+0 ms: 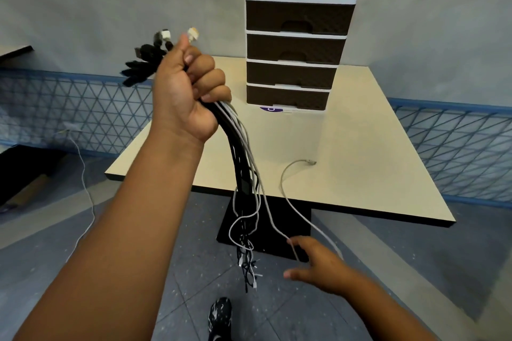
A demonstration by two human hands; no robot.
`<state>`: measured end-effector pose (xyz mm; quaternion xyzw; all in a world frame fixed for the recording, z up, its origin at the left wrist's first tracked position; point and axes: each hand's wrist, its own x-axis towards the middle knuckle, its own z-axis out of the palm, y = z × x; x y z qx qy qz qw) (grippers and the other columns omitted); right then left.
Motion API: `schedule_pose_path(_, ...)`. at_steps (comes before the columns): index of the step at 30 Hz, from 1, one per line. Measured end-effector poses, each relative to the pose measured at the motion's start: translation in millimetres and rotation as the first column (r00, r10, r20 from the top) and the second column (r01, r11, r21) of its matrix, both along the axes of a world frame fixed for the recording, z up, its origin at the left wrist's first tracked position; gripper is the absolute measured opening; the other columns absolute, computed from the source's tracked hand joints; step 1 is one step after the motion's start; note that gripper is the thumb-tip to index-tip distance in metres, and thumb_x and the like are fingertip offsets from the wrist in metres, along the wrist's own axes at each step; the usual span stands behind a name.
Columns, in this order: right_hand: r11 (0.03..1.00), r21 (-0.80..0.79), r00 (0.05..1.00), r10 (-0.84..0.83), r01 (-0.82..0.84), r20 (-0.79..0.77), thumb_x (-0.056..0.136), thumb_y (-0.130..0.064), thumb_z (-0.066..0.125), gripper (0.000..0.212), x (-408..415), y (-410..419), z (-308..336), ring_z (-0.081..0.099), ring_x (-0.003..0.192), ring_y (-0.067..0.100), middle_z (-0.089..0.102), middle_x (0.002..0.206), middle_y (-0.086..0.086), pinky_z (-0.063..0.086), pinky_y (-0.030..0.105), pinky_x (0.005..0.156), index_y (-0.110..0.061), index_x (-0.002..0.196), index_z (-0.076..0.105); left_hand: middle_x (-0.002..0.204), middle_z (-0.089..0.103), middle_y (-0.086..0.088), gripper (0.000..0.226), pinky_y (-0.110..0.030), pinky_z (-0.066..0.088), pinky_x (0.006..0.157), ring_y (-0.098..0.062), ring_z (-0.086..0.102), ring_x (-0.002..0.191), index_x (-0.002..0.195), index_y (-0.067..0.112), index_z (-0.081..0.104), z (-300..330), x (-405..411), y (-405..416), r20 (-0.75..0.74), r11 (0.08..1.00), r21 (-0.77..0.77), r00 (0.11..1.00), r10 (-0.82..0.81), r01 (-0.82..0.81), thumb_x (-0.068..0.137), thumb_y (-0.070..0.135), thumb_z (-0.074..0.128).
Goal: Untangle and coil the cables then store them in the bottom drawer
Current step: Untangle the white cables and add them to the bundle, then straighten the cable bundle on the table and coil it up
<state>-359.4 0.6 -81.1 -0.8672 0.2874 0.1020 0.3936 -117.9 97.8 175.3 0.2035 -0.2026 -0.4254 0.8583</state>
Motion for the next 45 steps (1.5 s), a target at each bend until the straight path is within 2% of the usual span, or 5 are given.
schedule_pose_path(4, 0.975, 0.223, 0.983, -0.013, -0.028, 0.182, 0.043, -0.079, 0.075, 0.136, 17, 1, 78, 0.029, 0.144, 0.010, 0.026, 0.159, -0.008, 0.030, 0.031, 0.117, -0.030, 0.155, 0.014, 0.041, 0.025, 0.008, 0.048, -0.016, 0.021, 0.029, -0.003, 0.021, 0.031, 0.057, 0.021, 0.037, -1, -18, -13, 0.048, 0.996, 0.083, 0.999, -0.012, 0.008, 0.103, 0.035, 0.038)
schedule_pose_path(10, 0.972, 0.184, 0.676, -0.232, 0.143, 0.700, 0.071, -0.046, 0.082, 0.063, 64, 19, 146, 0.060, 0.112, 0.001, 0.064, 0.118, -0.017, 0.047, 0.024, 0.096, -0.030, 0.125, 0.054, 0.041, 0.018, 0.010, 0.050, -0.015, 0.014, 0.036, -0.006, 0.013, 0.034, 0.050, 0.025, 0.026, 1, -51, -33, 0.049, 0.988, 0.134, 0.995, -0.083, 0.076, 0.092, 0.034, 0.052)
schedule_pose_path(15, 0.902, 0.403, 0.697, -0.389, 0.154, 0.602, 0.088, -0.028, 0.072, 0.030, 68, 25, 106, 0.058, 0.049, 0.022, 0.055, 0.050, -0.001, 0.049, 0.037, 0.059, -0.016, 0.071, 0.051, 0.041, 0.019, 0.009, 0.047, -0.016, 0.013, 0.037, -0.007, 0.013, 0.034, 0.052, 0.025, 0.025, 5, -39, -39, -0.071, 0.986, 0.168, 0.997, 0.001, 0.011, 0.089, 0.020, 0.054)
schedule_pose_path(37, 0.914, 0.395, 0.952, -0.036, -0.091, 0.303, 0.089, -0.032, 0.066, 0.016, 87, -1, 149, 0.069, 0.062, 0.024, 0.064, 0.067, 0.030, 0.041, 0.023, 0.057, -0.025, 0.075, 0.063, 0.037, 0.022, 0.008, 0.047, -0.017, 0.018, 0.028, -0.009, 0.019, 0.027, 0.047, 0.023, 0.028, -54, 145, 27, -0.500, 0.970, 0.016, 0.839, 0.217, -0.241, 0.093, 0.021, 0.040)
schedule_pose_path(45, 0.989, 0.150, 0.980, -0.043, 0.014, 0.192, 0.089, -0.034, 0.066, 0.036, 184, -48, 136, 0.041, 0.048, 0.012, 0.045, 0.052, -0.002, 0.036, 0.030, 0.052, -0.004, 0.076, 0.054, 0.039, 0.021, 0.008, 0.045, -0.016, 0.017, 0.030, -0.008, 0.017, 0.028, 0.049, 0.023, 0.028, -102, 244, 26, -0.529, 0.931, 0.187, 0.766, 0.365, -0.314, 0.093, 0.022, 0.040)
